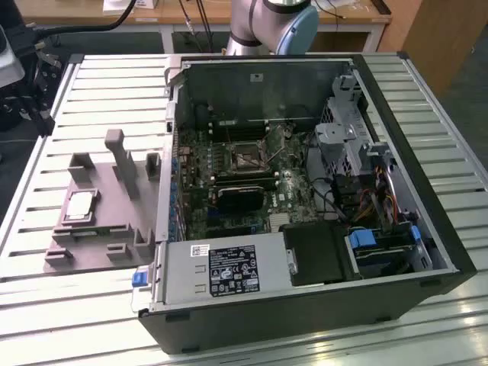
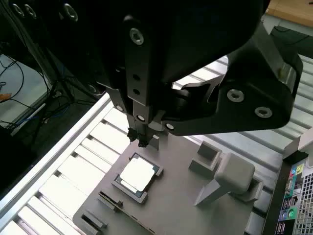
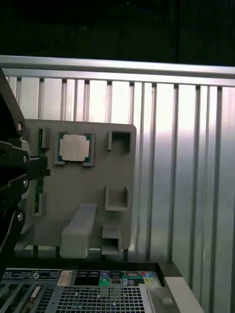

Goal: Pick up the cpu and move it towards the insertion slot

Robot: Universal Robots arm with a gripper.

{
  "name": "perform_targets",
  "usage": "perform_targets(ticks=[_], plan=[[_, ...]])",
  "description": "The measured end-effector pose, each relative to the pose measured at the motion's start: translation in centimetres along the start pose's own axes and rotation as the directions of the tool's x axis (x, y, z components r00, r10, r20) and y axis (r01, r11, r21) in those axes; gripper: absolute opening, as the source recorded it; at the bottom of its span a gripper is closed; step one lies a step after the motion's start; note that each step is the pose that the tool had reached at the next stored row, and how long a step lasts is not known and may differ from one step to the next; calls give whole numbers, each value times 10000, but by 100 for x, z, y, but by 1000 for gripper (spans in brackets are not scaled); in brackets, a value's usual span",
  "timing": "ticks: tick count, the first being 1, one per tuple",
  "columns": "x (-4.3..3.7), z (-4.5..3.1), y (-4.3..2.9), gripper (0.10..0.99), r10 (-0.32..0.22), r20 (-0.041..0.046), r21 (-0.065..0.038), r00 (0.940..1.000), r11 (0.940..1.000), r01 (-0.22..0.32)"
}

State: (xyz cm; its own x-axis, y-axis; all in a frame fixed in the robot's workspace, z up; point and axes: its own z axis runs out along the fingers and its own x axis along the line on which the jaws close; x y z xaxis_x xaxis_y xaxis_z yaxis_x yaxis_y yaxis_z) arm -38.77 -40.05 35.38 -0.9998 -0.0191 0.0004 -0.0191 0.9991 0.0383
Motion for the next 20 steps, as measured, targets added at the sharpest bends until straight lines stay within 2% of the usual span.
perform_targets(ticks=[14,20], plan=[[0,4,0,102,0,0,0,10000,10000,0],[0,101,-4,102,0,2,0,10000,10000,0]])
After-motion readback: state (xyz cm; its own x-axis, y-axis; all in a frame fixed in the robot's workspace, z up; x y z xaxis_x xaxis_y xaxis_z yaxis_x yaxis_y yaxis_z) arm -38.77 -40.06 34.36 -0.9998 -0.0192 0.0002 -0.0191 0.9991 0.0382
